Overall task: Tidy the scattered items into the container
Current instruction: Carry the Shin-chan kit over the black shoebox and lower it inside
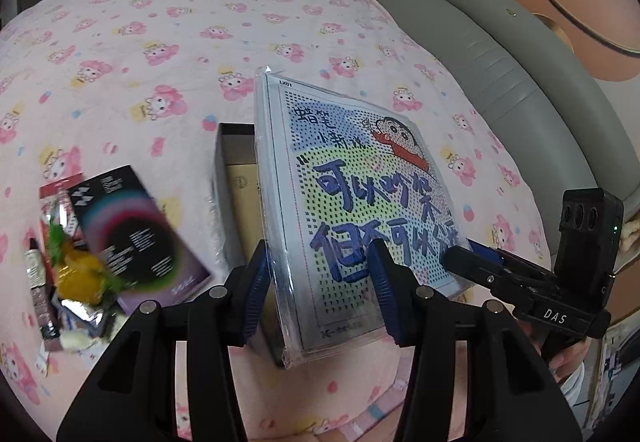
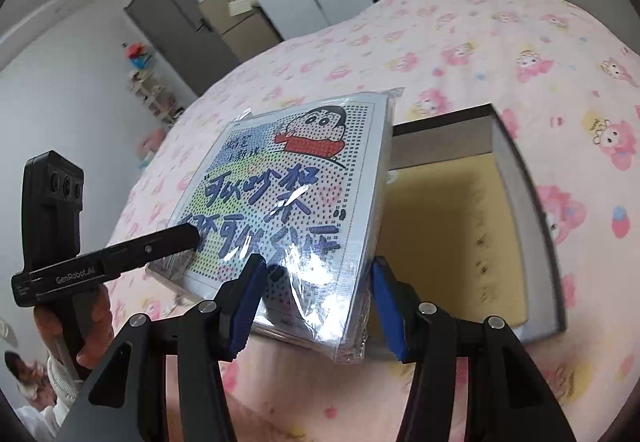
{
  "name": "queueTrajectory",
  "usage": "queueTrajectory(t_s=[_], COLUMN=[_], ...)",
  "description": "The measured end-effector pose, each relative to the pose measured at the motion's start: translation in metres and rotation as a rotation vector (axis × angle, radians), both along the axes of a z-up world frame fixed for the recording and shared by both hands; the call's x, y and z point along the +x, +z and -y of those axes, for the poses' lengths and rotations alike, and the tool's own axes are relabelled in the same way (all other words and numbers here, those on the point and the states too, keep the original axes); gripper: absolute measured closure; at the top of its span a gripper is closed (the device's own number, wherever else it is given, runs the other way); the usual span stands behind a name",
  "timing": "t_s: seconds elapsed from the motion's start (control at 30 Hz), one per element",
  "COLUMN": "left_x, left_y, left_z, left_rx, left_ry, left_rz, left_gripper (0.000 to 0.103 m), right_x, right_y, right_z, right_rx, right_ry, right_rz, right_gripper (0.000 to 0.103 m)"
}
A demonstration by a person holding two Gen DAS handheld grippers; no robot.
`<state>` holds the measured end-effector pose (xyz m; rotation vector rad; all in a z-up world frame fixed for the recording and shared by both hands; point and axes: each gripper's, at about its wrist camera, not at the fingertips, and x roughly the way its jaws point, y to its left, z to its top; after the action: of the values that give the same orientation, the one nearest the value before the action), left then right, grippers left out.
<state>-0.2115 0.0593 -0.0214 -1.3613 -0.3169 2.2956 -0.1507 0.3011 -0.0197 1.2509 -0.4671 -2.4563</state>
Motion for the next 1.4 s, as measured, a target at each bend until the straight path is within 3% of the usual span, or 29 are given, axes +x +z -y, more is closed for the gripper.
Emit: queueTrajectory(t_s=[0.2,0.37,0.6,0.83,1.07,1.13,1.27,1.4], left_x=[-0.025,-0.031,-0.034,-0.028,-0.025,-0.024,-0.025,-0.025], left_y=[-0.038,-0.060,-0.080,-0.083,-0.089,-0.089,-0.086,-0.088], left_z=[-0.021,-0.034,-0.050,-0.063,-0.082,-0.086,-0.087,-0.088], left_rx=[-0.019,-0.054,-0.105,-0.232,-0.332,-0.377,-0.393,-0.393], left_ry=[-0.001,-0.024,-0.023,0.018,-0.008,-0.001,0.011,0.009], left_rz=[0.083,0.143,0.204,0.187,0.206,0.189,0.175,0.170], left_gripper=[0.052,0.051,0.047,0.048,0.051,0.058,0.060,0.060], right_x=[-0.043,-0.048,-0.052,-0.055,-0.051,-0.048,-0.046,-0.053], right_y=[-0.031,-0.059,-0.074,-0.098,-0.099,-0.095,-0.091,-0.099], right_z=[-0.010,-0.020,-0.020,-0.023,-0.023,-0.025,-0.030,-0.038], right_rx=[0.062,0.039,0.125,0.099,0.138,0.126,0.175,0.235], right_ry=[-0.033,-0.051,-0.077,-0.054,-0.030,-0.031,-0.074,-0.144], right_rz=[0.065,0.111,0.140,0.233,0.221,0.206,0.188,0.231], right_gripper=[0.054,0.054,0.054,0.055,0.058,0.058,0.057,0.057])
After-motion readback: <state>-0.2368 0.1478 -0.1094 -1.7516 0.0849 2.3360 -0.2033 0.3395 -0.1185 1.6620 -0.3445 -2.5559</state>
